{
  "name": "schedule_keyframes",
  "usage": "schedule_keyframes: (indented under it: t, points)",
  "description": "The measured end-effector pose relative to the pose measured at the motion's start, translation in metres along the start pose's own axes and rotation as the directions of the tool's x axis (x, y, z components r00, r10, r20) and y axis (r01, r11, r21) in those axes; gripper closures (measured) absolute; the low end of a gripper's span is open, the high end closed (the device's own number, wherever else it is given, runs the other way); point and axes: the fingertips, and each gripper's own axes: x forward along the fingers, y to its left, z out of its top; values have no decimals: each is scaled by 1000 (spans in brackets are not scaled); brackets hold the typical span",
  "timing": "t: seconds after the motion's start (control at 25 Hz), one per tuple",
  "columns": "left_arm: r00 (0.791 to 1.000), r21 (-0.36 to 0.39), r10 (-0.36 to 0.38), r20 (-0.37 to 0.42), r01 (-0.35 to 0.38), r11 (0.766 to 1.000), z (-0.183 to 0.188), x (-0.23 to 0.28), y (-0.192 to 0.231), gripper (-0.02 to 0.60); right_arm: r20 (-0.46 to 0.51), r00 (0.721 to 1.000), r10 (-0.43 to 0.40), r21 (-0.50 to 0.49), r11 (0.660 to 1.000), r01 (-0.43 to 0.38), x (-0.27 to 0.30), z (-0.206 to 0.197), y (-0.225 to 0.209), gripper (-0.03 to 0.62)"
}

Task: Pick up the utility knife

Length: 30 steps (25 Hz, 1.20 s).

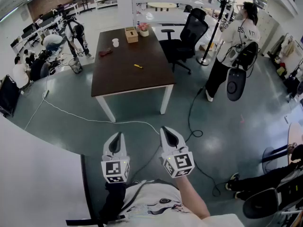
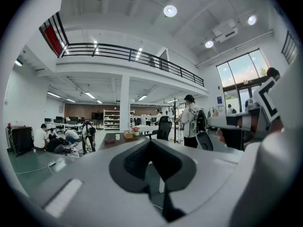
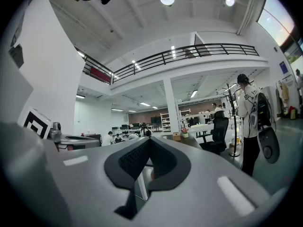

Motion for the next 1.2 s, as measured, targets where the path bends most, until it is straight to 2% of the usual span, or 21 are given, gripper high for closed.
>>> schedule_keyframes:
  t: [0.72,0.96,1.2]
  points:
    - [999,-26,-4,-38,3,1000,-15,12,-27,584,-22,999,30,-10,999,-30,-17,-10,-31,592]
    - [996,-34,32,-87,-35,999,-36,6,-34,584,-43,998,35,25,999,-34,-33,-22,-60,592]
    - [986,-43,51,-159,-59,997,-51,18,-23,584,-106,993,48,64,997,-41,-9,-36,-71,592]
